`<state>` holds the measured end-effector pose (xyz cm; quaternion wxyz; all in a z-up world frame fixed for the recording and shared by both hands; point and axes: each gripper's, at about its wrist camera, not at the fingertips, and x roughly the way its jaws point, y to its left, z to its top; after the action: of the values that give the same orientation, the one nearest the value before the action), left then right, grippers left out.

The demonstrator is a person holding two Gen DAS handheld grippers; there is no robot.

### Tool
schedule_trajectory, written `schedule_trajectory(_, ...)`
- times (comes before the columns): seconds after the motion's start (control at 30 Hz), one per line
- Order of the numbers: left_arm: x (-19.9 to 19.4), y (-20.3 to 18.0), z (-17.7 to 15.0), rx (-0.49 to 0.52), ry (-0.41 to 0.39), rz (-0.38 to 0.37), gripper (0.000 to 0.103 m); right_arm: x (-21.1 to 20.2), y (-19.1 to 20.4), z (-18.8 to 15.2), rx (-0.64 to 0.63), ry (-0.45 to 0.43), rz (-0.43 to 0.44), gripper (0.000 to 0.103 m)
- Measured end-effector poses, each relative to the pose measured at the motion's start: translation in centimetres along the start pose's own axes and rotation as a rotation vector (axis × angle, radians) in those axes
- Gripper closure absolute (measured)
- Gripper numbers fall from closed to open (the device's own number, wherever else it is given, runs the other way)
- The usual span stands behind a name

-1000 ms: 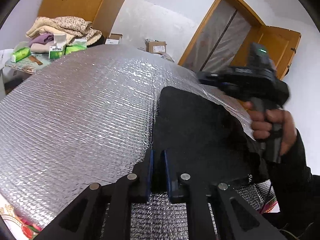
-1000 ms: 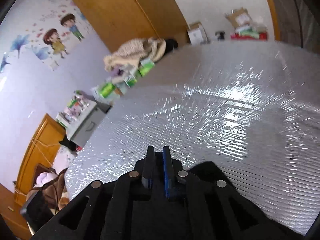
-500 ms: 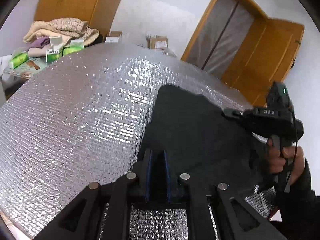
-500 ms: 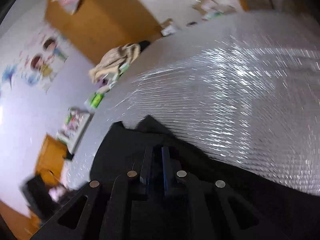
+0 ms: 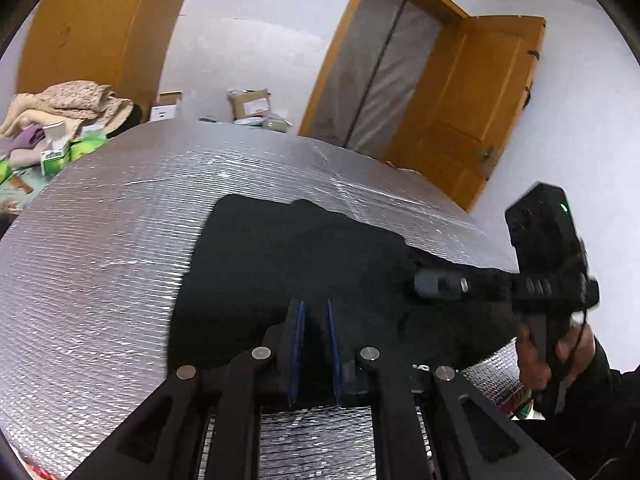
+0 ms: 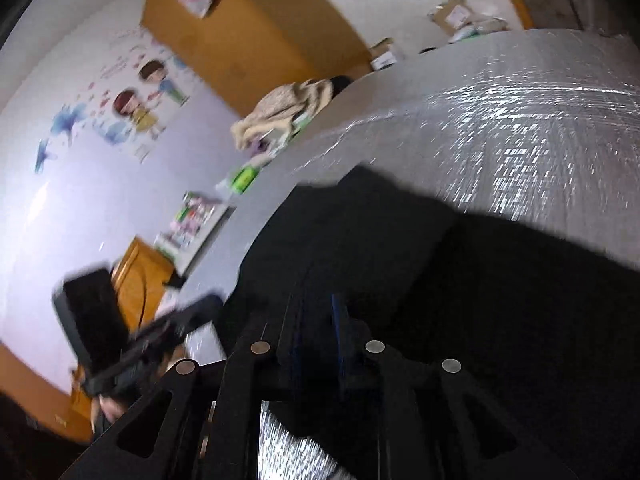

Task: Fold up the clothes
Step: 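Grasp the sweatshirt edge with the right gripper while the left gripper holds the fold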

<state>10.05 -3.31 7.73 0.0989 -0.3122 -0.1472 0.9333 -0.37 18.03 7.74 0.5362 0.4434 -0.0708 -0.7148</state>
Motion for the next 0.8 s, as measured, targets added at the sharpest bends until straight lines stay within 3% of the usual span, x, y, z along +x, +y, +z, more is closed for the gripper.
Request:
schedule_trajectory(0.17, 1.3, -1.2, -0.7, 0.017, 0.05, -0.037, 0.092, 0.3, 2.0, -3.1, -0.207, -0.014, -0.108, 0.085)
schedule_trajectory(0.37, 2.2, -2.5, -2.7, 0.029, 0.114, -0.08, 0.092, 0.4, 1.9, -3.7, -0.214, -0.012, -0.11, 0.085)
schedule_trajectory(0.5, 2.5, -2.1, -3.7, 0.007, 0.105, -0.076, 0.09, -0.2, 0.5, -3.0, -0.1, 0.004, -0.059, 0.092)
schedule_trajectory(0.8, 1.6, -2.1, -2.5, 0.047, 0.097, -0.044, 0.09, -1.4, -1.2, 0.4, 0.029, -0.088, -0.137, 0.094)
